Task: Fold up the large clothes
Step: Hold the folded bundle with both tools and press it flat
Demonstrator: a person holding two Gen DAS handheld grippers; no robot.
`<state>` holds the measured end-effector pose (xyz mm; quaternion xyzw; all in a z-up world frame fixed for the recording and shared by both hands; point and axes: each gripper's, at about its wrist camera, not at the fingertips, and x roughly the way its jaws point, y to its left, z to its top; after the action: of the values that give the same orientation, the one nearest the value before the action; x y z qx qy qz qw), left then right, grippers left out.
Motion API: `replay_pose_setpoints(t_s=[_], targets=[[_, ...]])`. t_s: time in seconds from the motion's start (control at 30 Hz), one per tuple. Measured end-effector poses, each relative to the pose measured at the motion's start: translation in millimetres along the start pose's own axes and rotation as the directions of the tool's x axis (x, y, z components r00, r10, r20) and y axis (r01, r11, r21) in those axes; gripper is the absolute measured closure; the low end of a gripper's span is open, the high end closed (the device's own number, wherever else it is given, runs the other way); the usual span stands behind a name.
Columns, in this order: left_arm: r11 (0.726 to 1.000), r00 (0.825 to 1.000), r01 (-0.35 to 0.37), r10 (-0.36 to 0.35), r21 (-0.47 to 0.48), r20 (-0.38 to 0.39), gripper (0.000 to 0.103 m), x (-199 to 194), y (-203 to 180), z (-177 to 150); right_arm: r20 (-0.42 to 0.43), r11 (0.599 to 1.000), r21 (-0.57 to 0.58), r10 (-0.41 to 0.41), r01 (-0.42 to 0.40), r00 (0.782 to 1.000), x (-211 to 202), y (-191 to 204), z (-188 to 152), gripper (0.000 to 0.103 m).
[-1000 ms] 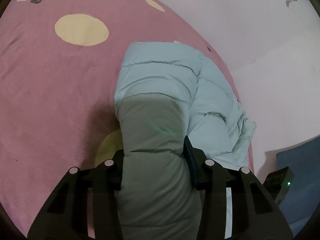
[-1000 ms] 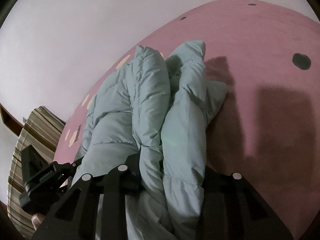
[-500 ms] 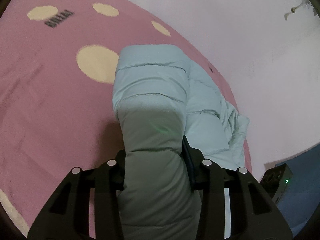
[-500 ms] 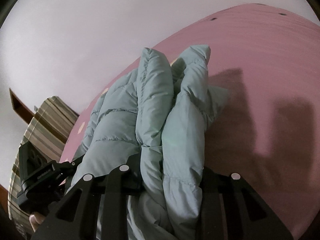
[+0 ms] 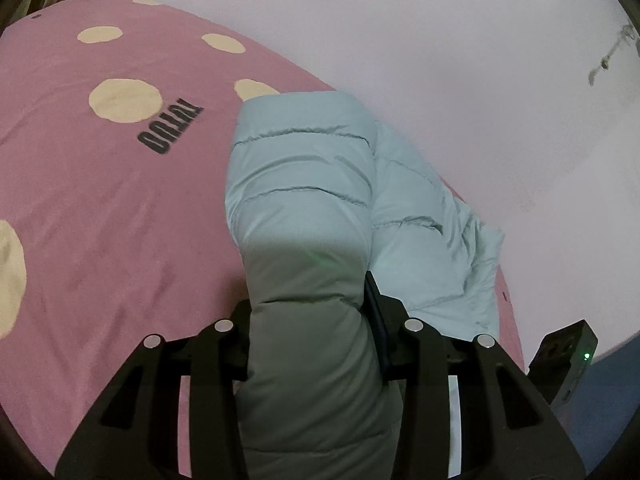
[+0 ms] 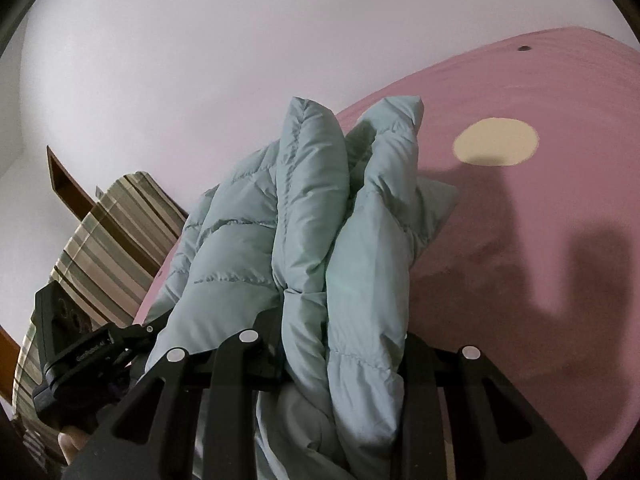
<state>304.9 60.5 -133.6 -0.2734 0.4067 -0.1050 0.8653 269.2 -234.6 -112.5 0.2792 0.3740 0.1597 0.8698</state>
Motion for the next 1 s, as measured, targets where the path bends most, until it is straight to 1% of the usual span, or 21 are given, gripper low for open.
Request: replay_pose_setpoints(t_s=[0.17,0.27,0.43,0.6,0.77,0.87,0.97,1.0], targets=[[0.999,0.999,-0.028,0.027,-0.031,-0.034,0.063,17.9,26.0,5.4,-0.046,1.000,-0.007,-0.010,0.010,0.999,20.9,-7.7,-6.9,0.076],[0.998,0.998,-0.039,0.036,-0.058,-0.057,0.063,28.2,41.4,-1.9,-0.064,1.000,0.009,-0.018,0.019,0.998,28.4,-17.9,-13.8,0.076],[0.998,0.997,-0.054,0.051,-0.040,-0.064,0.061,33.7,43.9,-4.3,-0.086,0.998,0.068,-0.010,0.016,0.996,33.9,-33.9,-22.5,0.076],[0.998,0.996,-0.061,0.059,-0.031,-0.072,0.060,34.3,45.2,-3.0,-0.096,0.995,0.095,0.000,0.009,0.995,38.5,-37.5,-22.8,0.075],[0.997,0.996,-0.069,0.067,-0.028,-0.066,0.056,33.6,45.2,-1.7,-0.104,0.996,0.091,-0.015,0.024,0.994,34.7,-35.7,-20.2,0.067],[0.997,0.996,-0.073,0.071,-0.035,-0.059,0.053,23.7,43.6,-6.2,-0.106,0.995,0.098,-0.017,0.027,0.994,29.8,-33.3,-18.6,0.063],[0.997,0.996,-0.076,0.075,-0.023,-0.039,0.045,11.7,43.7,-12.7,-0.103,0.993,0.121,-0.003,0.015,0.995,22.0,-35.8,-21.2,0.057],[0.997,0.996,-0.078,0.077,-0.018,-0.032,0.042,7.1,43.0,-15.3,-0.102,0.992,0.127,-0.001,0.014,0.995,18.2,-36.6,-22.8,0.053]])
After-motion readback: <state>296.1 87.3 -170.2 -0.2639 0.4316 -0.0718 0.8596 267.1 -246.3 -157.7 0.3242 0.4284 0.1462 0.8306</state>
